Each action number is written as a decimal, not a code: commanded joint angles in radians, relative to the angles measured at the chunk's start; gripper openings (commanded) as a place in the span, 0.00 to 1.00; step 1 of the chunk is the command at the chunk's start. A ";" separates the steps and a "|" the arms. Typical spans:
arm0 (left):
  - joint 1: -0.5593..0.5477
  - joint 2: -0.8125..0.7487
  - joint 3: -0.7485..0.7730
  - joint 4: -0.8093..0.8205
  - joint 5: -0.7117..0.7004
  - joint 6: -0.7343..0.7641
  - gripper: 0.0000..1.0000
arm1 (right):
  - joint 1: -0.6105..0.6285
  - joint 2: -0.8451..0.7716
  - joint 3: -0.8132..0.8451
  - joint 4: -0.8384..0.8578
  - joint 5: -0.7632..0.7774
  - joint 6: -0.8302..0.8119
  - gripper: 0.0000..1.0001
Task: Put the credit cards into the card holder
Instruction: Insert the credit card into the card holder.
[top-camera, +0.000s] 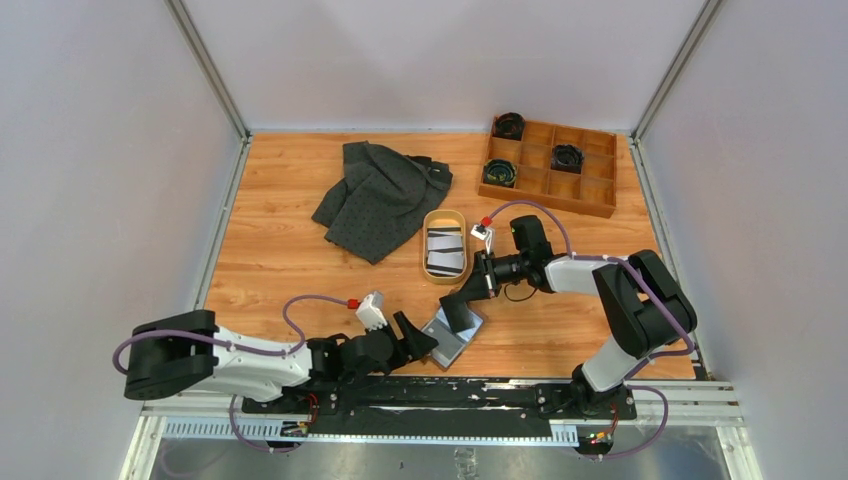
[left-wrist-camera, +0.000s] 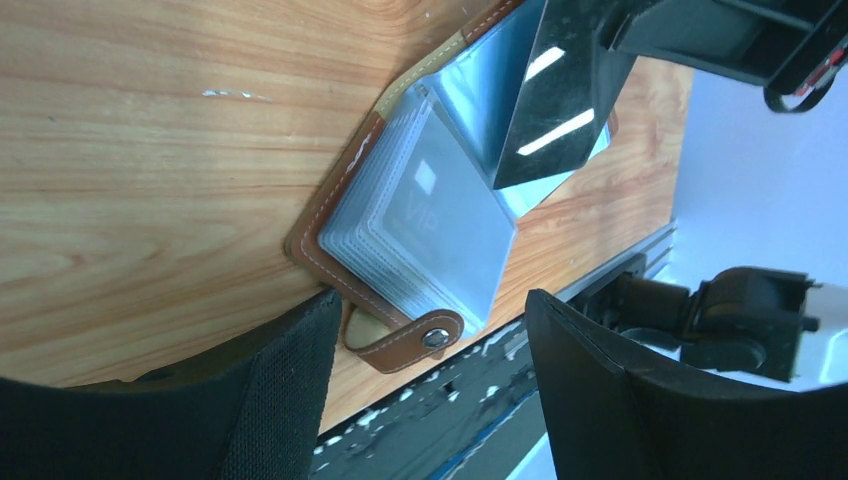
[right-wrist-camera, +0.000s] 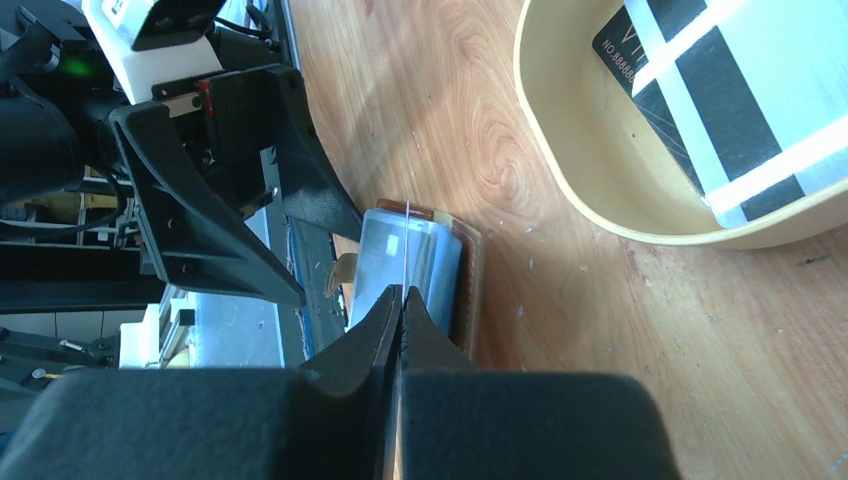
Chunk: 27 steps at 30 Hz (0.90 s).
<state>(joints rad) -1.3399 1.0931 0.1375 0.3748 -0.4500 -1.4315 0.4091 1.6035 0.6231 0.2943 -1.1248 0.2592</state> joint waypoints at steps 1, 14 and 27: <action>-0.016 0.110 0.018 -0.056 -0.061 -0.162 0.74 | -0.013 -0.001 -0.017 0.014 -0.009 0.015 0.00; 0.040 0.060 -0.012 -0.053 -0.260 -0.081 0.53 | -0.033 -0.021 -0.051 0.038 0.038 0.058 0.00; 0.082 -0.466 -0.144 -0.052 -0.271 0.356 1.00 | -0.072 -0.100 -0.125 0.088 0.071 0.129 0.00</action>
<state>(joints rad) -1.2797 0.7921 0.0818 0.3435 -0.6659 -1.2079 0.3458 1.4609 0.5163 0.3676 -1.0492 0.3656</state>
